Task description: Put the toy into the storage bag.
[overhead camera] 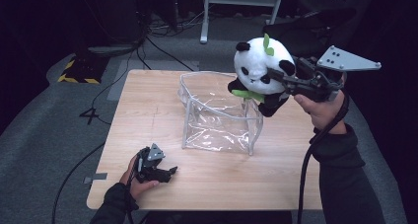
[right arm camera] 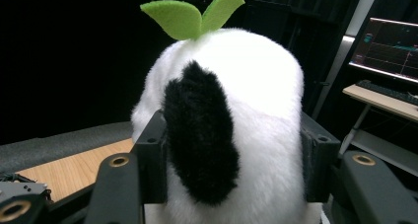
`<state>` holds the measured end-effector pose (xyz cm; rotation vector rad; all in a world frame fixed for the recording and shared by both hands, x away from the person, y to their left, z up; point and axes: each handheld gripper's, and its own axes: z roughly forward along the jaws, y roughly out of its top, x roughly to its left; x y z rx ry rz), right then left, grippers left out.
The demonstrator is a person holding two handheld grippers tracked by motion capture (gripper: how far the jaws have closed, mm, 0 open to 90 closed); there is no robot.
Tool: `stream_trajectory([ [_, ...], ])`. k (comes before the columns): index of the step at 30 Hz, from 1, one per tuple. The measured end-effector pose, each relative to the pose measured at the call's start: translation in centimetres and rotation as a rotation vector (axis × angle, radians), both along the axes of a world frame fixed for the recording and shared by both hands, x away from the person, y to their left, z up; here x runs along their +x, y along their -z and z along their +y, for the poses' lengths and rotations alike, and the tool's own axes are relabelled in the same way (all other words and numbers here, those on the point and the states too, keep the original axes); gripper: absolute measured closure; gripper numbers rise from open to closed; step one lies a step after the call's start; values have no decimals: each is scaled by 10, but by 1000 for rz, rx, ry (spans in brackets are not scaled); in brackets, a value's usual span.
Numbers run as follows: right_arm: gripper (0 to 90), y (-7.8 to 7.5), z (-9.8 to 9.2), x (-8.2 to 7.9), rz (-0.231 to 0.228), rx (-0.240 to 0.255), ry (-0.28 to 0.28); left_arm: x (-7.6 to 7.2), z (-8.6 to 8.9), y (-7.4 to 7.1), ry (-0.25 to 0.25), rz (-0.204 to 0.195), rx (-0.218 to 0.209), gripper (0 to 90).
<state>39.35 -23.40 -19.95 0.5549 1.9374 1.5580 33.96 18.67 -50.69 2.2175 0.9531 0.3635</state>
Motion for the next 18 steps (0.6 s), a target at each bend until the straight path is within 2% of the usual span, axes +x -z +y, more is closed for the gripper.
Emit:
stream_trajectory([
  [11,443,1,25,9,5,-15,-20,0,0,0,-1,0,-1,166],
  [18,447,-4,36,11,-5,-18,-31,0,0,0,-1,0,0,166],
])
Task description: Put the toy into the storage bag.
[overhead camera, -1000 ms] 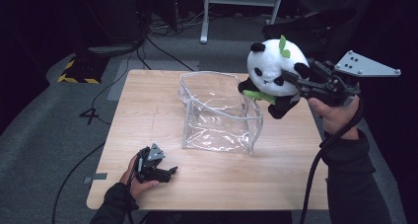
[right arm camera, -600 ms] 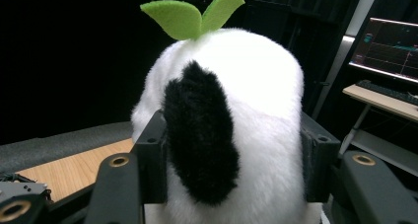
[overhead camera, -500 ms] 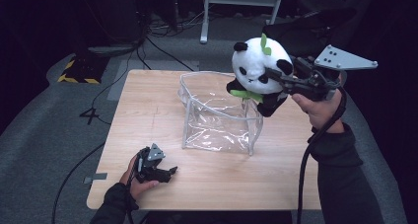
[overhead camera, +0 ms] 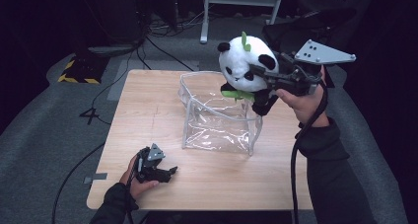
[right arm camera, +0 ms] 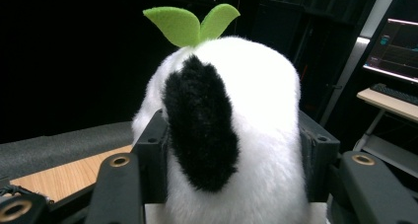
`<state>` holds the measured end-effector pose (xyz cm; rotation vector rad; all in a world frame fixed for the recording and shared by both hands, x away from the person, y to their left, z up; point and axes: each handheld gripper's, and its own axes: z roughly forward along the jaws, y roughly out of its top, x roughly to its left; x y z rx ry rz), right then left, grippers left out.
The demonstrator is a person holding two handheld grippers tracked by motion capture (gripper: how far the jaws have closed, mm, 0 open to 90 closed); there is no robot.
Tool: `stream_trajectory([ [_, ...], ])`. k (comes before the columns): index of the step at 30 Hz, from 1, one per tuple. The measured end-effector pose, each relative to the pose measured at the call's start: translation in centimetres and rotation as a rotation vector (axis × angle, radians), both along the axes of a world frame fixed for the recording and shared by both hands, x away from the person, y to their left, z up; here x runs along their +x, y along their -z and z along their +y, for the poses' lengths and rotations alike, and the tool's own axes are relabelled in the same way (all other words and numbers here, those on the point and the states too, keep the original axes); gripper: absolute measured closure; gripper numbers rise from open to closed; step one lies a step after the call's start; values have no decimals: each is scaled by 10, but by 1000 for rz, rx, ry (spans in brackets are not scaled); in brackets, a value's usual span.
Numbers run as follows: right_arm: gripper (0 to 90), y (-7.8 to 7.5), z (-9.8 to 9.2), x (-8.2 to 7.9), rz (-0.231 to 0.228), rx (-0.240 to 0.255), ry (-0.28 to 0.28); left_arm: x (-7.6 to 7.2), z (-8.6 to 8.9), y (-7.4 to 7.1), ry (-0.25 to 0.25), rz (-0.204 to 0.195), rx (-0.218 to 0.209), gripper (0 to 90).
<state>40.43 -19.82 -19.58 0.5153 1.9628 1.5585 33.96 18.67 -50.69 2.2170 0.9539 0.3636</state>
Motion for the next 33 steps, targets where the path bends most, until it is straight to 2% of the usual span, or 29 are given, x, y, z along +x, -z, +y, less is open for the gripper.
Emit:
stream_trajectory([
  [7,449,-6,6,-2,-2,23,-24,0,0,0,0,0,0,166],
  [19,449,8,47,-1,26,11,-83,0,0,0,0,1,0,166],
  [24,448,15,60,1,40,7,-88,0,0,0,0,0,0,166],
  [27,447,19,63,2,38,-3,-91,0,0,0,-1,0,0,167],
  [33,441,35,58,10,79,2,-79,0,0,0,0,0,0,166],
])
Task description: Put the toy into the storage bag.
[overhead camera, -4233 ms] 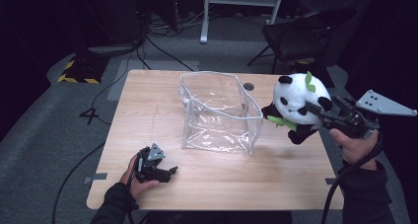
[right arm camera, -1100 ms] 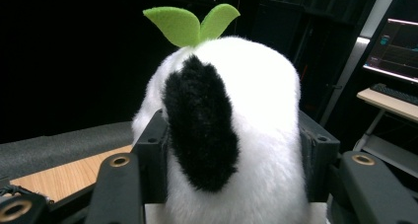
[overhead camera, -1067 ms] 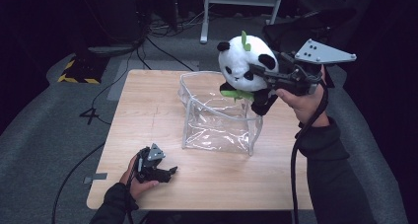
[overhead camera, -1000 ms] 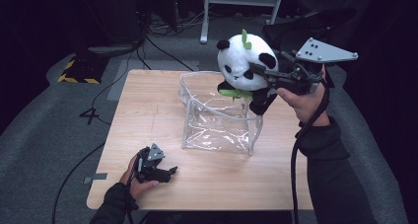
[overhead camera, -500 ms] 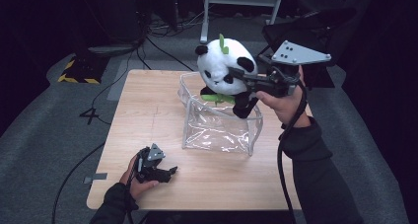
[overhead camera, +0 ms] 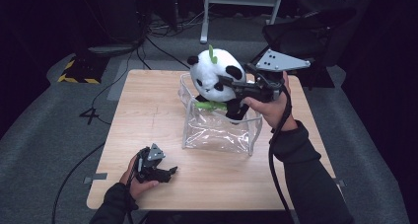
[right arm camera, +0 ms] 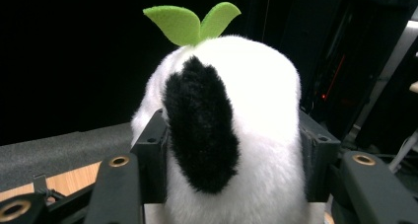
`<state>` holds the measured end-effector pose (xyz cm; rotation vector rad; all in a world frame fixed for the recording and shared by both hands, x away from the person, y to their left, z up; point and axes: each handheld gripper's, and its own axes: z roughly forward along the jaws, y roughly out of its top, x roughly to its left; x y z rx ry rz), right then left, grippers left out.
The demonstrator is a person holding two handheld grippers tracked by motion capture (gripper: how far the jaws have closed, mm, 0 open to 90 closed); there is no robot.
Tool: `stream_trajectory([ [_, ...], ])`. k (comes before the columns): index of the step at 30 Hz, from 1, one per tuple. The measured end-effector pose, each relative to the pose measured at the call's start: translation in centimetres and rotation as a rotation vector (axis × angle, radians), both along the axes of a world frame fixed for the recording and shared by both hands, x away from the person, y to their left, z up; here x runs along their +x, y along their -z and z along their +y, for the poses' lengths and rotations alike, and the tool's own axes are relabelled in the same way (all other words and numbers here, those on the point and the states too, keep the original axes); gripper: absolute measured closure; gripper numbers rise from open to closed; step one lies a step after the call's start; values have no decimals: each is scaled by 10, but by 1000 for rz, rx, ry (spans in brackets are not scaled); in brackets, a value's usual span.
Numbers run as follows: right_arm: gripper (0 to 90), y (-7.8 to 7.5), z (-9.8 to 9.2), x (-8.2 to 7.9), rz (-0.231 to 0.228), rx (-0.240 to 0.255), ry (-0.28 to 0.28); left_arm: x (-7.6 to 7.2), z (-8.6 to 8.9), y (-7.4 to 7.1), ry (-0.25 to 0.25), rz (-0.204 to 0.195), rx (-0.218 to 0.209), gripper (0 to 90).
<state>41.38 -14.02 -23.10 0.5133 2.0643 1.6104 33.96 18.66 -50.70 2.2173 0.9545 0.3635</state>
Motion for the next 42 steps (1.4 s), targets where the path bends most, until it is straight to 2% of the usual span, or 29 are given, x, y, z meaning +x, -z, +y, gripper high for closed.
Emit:
stream_trajectory([
  [10,428,25,-10,11,56,48,6,0,0,0,0,1,-1,166],
  [19,418,30,-28,19,91,100,45,0,0,0,0,1,-1,166],
  [25,412,31,-28,16,77,68,42,0,0,0,-1,1,-1,166],
  [30,400,37,-23,18,102,52,36,0,0,0,0,1,-1,166],
  [33,394,39,-16,19,101,7,50,0,0,0,-1,1,-1,166],
  [36,381,42,-14,23,118,5,75,0,0,0,0,1,-1,166],
  [42,351,51,-11,27,152,-37,94,0,0,0,-1,0,-1,166],
])
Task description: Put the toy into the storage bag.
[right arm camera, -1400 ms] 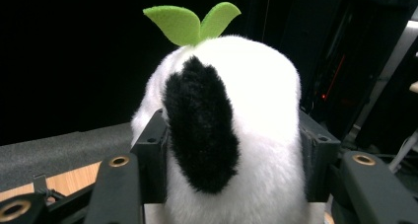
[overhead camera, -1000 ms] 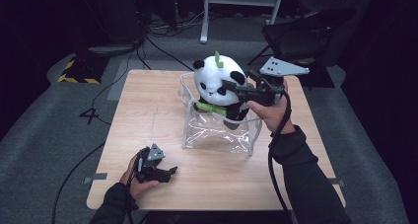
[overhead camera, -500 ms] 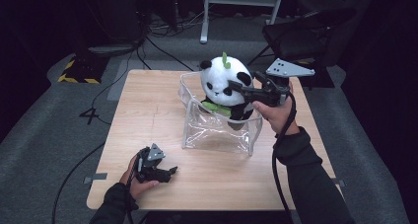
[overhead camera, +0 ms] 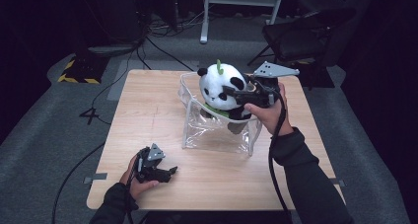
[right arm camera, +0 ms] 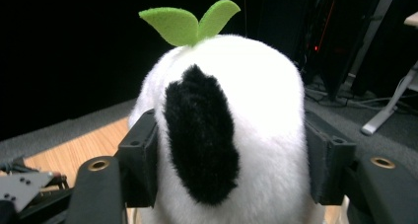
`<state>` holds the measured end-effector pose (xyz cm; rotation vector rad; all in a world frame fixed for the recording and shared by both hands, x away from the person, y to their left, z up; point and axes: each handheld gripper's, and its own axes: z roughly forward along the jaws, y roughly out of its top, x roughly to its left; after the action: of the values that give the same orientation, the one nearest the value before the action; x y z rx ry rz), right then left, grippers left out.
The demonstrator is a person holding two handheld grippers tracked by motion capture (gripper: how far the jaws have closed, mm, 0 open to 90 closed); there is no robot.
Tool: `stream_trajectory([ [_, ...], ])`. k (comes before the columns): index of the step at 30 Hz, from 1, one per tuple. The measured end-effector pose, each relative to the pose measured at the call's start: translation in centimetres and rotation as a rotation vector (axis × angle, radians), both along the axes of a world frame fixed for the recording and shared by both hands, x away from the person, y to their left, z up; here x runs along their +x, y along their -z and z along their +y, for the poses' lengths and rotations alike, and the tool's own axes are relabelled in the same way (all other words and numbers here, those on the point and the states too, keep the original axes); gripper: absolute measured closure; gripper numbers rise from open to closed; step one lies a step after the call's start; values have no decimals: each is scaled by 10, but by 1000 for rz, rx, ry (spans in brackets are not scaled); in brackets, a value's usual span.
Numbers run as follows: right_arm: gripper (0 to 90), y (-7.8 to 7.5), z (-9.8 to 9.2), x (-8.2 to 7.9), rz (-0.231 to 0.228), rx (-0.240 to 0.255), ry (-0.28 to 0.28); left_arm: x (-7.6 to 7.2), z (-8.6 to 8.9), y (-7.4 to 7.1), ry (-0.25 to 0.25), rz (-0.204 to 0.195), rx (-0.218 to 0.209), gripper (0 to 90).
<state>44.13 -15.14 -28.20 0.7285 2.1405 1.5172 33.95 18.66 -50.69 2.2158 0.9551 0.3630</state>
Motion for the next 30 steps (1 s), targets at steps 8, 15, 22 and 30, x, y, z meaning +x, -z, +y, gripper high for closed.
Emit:
stream_trajectory([
  [8,310,9,4,0,26,-62,-13,0,0,0,0,1,0,166],
  [15,281,13,4,2,54,-93,-9,0,0,0,0,1,0,166],
  [22,261,17,9,2,66,-156,-8,0,0,0,0,1,1,166],
  [30,258,24,15,3,96,-280,-3,0,0,0,0,1,0,166],
])
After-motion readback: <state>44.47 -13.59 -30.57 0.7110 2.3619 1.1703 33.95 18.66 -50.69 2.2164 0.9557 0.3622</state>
